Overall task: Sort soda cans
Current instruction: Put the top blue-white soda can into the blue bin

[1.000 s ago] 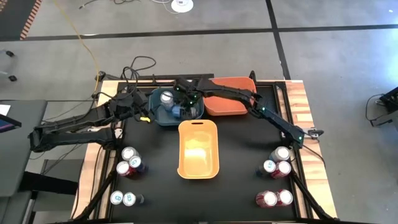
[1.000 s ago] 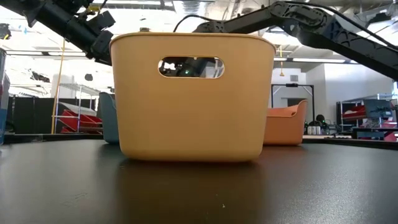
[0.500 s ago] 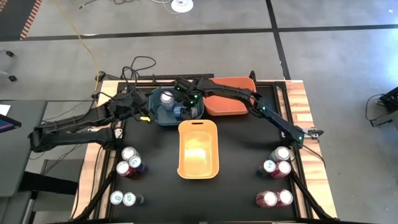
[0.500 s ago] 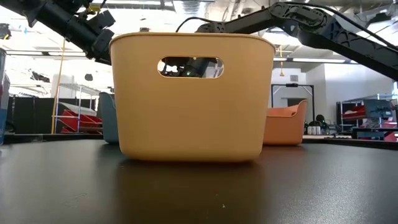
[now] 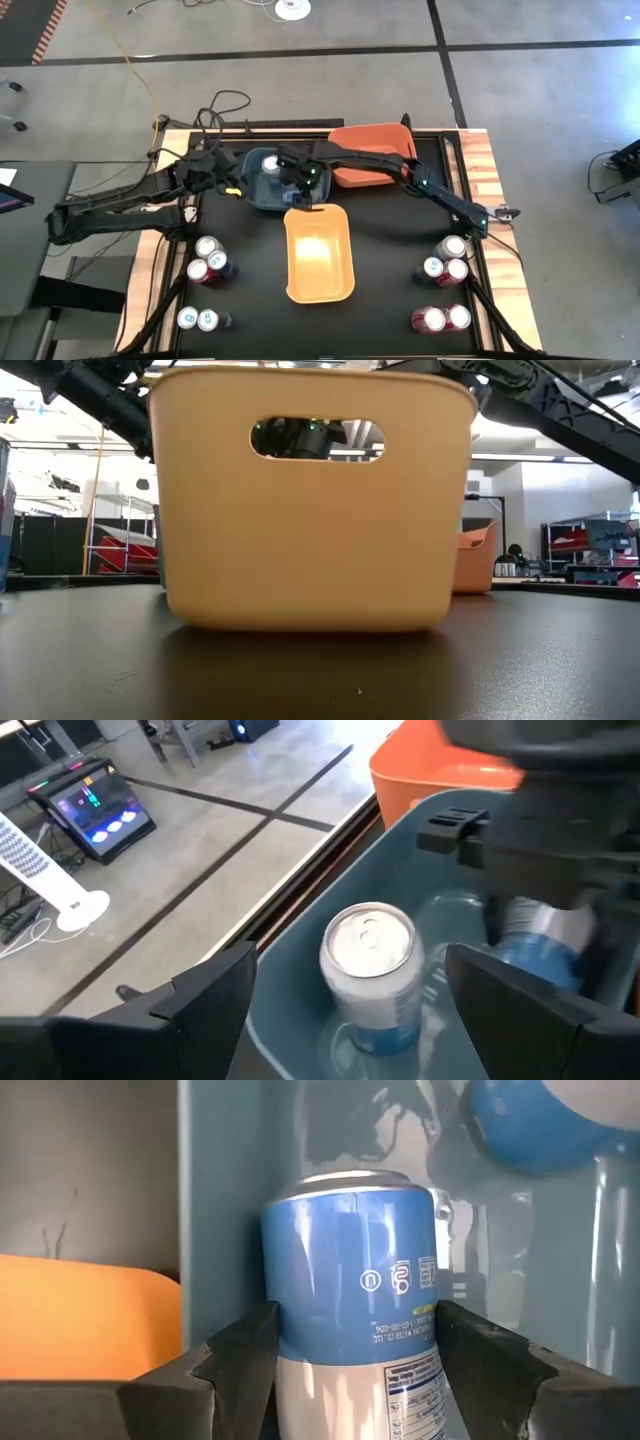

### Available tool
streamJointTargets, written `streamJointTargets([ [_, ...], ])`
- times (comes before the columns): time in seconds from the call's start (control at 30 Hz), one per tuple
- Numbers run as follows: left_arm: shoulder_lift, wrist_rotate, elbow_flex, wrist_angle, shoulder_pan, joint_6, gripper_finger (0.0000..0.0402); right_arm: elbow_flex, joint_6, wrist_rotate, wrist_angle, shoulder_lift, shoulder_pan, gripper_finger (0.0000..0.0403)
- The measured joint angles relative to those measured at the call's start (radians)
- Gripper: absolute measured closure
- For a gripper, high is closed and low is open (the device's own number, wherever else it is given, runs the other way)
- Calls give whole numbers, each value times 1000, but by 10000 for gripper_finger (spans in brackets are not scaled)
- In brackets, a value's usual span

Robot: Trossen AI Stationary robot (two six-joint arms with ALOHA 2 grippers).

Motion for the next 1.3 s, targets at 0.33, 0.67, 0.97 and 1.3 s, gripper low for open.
streamJointTargets([
  [0.33, 0, 0, 0, -6, 0, -8, 84, 17, 11, 46, 29, -10, 17, 127],
  [0.67, 0, 0, 0, -5, 0, -11, 84, 0, 34, 24, 25, -1, -77, 127],
  [0.97, 0, 0, 0, -4, 0, -11, 84, 3, -38, 27, 10, 43, -108, 127],
  [1.3, 0, 0, 0, 6, 0, -18, 84, 2, -76, 46, 18, 43, -97, 161],
])
